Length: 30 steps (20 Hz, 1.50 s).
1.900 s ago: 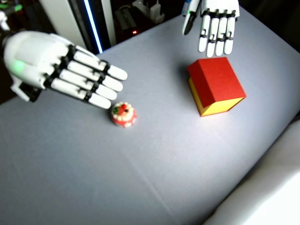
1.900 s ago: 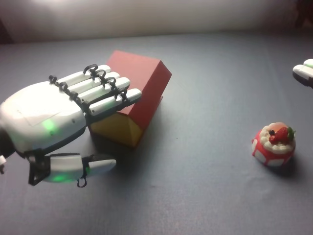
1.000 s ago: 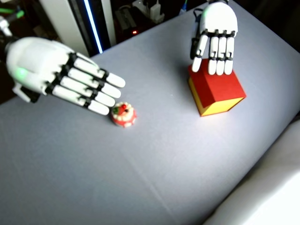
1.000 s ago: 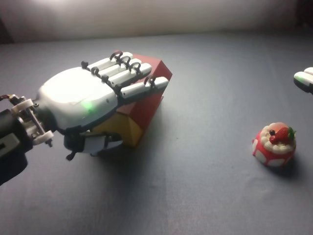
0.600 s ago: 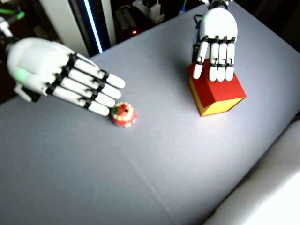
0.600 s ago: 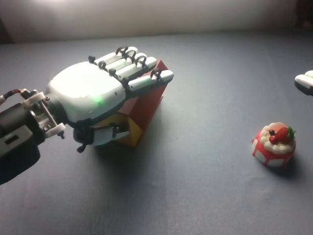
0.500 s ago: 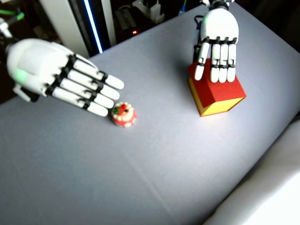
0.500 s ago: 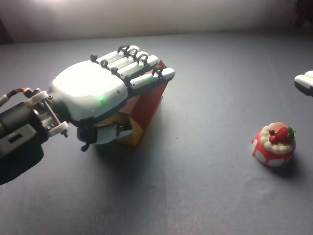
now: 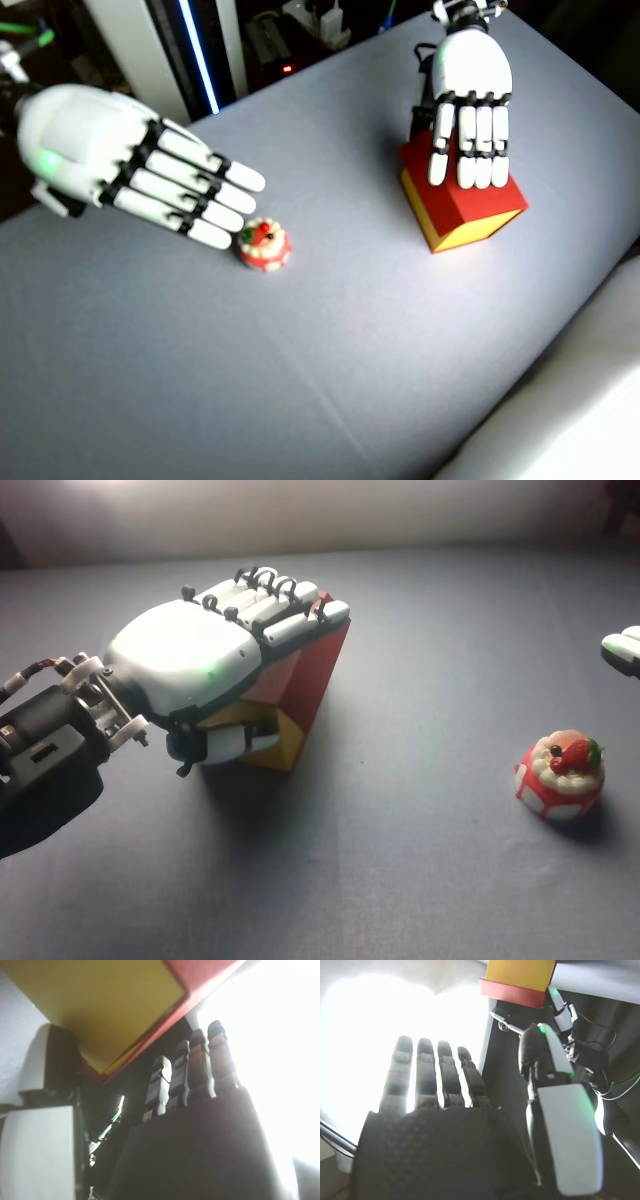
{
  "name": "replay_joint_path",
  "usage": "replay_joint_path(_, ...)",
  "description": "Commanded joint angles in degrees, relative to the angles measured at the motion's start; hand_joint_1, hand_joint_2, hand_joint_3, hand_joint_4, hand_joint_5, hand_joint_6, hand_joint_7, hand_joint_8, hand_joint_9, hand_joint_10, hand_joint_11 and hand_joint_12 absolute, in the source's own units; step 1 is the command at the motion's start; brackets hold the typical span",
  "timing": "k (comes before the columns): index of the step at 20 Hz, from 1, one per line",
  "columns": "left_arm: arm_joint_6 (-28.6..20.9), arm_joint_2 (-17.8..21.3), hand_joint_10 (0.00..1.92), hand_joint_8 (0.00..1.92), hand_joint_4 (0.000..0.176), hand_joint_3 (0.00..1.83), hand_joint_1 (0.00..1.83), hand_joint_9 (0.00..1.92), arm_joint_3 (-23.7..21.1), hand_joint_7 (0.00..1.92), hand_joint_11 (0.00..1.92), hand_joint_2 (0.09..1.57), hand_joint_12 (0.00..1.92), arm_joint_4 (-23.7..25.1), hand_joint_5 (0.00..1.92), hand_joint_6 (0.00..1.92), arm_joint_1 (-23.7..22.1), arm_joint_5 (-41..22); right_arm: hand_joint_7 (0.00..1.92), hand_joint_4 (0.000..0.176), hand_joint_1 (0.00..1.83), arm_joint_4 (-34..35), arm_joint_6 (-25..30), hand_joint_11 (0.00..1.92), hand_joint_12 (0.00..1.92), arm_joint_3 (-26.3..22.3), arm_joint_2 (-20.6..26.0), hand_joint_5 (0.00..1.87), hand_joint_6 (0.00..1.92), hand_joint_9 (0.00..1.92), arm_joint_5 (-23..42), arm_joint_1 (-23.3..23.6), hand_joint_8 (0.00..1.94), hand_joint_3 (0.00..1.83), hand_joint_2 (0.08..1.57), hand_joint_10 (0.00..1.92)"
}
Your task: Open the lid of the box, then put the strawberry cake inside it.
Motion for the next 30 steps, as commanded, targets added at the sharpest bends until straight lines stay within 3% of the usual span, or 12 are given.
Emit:
replay_joint_path(1, 0.1, 0.7, 0.00, 0.00, 0.128, 0.05, 0.77, 0.00, -0.3, 0.00, 0.00, 1.30, 0.00, -0.7, 0.00, 0.00, 0.1, -9.7, 0.00, 0.000, 0.54, 0.2, 0.5, 0.00, 0.00, 0.2, 0.0, 0.00, 0.00, 0.00, 7.4, 0.0, 0.00, 0.00, 1.29, 0.00)
replay_joint_path(3, 0.1, 1.4, 0.00, 0.00, 0.151, 0.02, 0.65, 0.00, -0.7, 0.00, 0.00, 1.35, 0.00, -2.0, 0.00, 0.00, 0.7, -12.2, 0.00, 0.000, 0.53, 0.2, 0.6, 0.00, 0.00, 0.2, 0.0, 0.00, 0.00, 0.00, 7.4, -0.1, 0.00, 0.00, 1.29, 0.00)
replay_joint_path(8, -0.9, 2.4, 0.00, 0.00, 0.089, 0.02, 0.35, 0.00, -1.0, 0.00, 0.00, 1.44, 0.00, -4.5, 0.00, 0.00, 1.8, -17.5, 0.00, 0.000, 0.55, 0.4, 0.7, 0.00, 0.00, 0.2, -0.2, 0.00, 0.00, 0.00, 7.6, -0.3, 0.00, 0.00, 1.29, 0.00)
replay_joint_path(10, -1.3, 2.8, 0.00, 0.00, 0.134, 0.00, 0.47, 0.00, -1.0, 0.00, 0.00, 1.43, 0.00, -5.7, 0.00, 0.00, 2.1, -19.3, 0.00, 0.000, 0.53, 0.5, 0.7, 0.00, 0.00, 0.2, -0.2, 0.00, 0.00, 0.00, 7.7, -0.3, 0.00, 0.00, 1.30, 0.00)
replay_joint_path(14, -2.5, 3.3, 0.00, 0.00, 0.145, 0.00, 0.40, 0.00, -0.9, 0.00, 0.02, 1.43, 0.01, -9.3, 0.00, 0.00, 3.6, -24.5, 0.00, 0.000, 0.57, 0.6, 0.7, 0.00, 0.00, 0.2, -0.3, 0.00, 0.00, 0.00, 7.8, -0.4, 0.00, 0.00, 1.30, 0.00)
replay_joint_path(15, -2.9, 3.4, 0.00, 0.00, 0.133, 0.00, 0.46, 0.00, -0.9, 0.00, 0.00, 1.44, 0.47, -10.0, 0.00, 0.00, 4.0, -25.5, 0.00, 0.000, 0.58, 0.6, 0.7, 0.00, 0.00, 0.2, -0.3, 0.00, 0.00, 0.00, 7.8, -0.4, 0.00, 0.00, 1.29, 0.00)
replay_joint_path(16, -3.2, 3.6, 0.00, 0.00, 0.120, 0.00, 0.47, 0.00, -0.9, 0.00, 0.00, 1.44, 0.09, -11.1, 0.00, 0.00, 4.5, -26.8, 0.00, 0.000, 0.59, 0.7, 0.7, 0.00, 0.00, 0.2, -0.3, 0.00, 0.00, 0.00, 7.8, -0.4, 0.00, 0.00, 1.29, 0.00)
replay_joint_path(18, -3.7, 4.0, 0.00, 0.00, 0.164, 0.00, 0.46, 0.00, -0.8, 0.00, 0.00, 1.44, 0.00, -13.2, 0.00, 0.00, 5.4, -28.9, 0.00, 0.000, 0.58, 0.8, 0.7, 0.00, 0.00, 0.2, -0.4, 0.00, 0.00, 0.00, 7.9, -0.4, 0.00, 0.00, 1.29, 0.00)
replay_joint_path(21, -5.9, 4.1, 0.00, 0.00, 0.148, 0.00, 0.46, 0.00, -0.1, 0.00, 0.00, 1.43, 0.91, -15.3, 0.00, 0.00, 5.9, -31.4, 0.00, 0.000, 0.60, 1.0, 0.7, 0.00, 0.00, 0.2, -0.5, 0.00, 0.00, 0.00, 7.9, -0.6, 0.00, 0.00, 1.30, 0.00)
replay_joint_path(24, -6.9, 4.2, 0.00, 0.00, 0.122, 0.01, 0.33, 0.00, 0.7, 0.00, 0.00, 1.46, 0.03, -17.7, 0.00, 0.00, 5.9, -32.8, 0.00, 0.000, 0.61, 1.1, 0.8, 0.00, 0.00, 0.2, -0.5, 0.00, 0.00, 0.00, 7.9, -0.7, 0.00, 0.00, 1.30, 0.00)
replay_joint_path(25, -7.8, 4.4, 0.00, 0.00, 0.160, 0.00, 0.34, 0.00, 1.3, 0.00, 0.02, 1.46, 0.02, -19.3, 0.00, 0.00, 6.0, -33.8, 0.00, 0.000, 0.62, 1.2, 0.8, 0.00, 0.00, 0.2, -0.5, 0.00, 0.00, 0.00, 8.0, -0.7, 0.00, 0.00, 1.29, 0.00)
replay_joint_path(30, -7.9, 5.2, 0.00, 0.00, 0.132, 0.00, 0.35, 0.00, 3.3, 0.00, 0.00, 1.48, 0.02, -24.4, 0.00, 0.00, 5.8, -31.8, 0.00, 0.000, 0.59, 1.3, 0.8, 0.00, 0.00, 0.3, -0.6, 0.00, 0.00, 0.00, 8.0, -0.9, 0.00, 0.00, 1.29, 0.00)
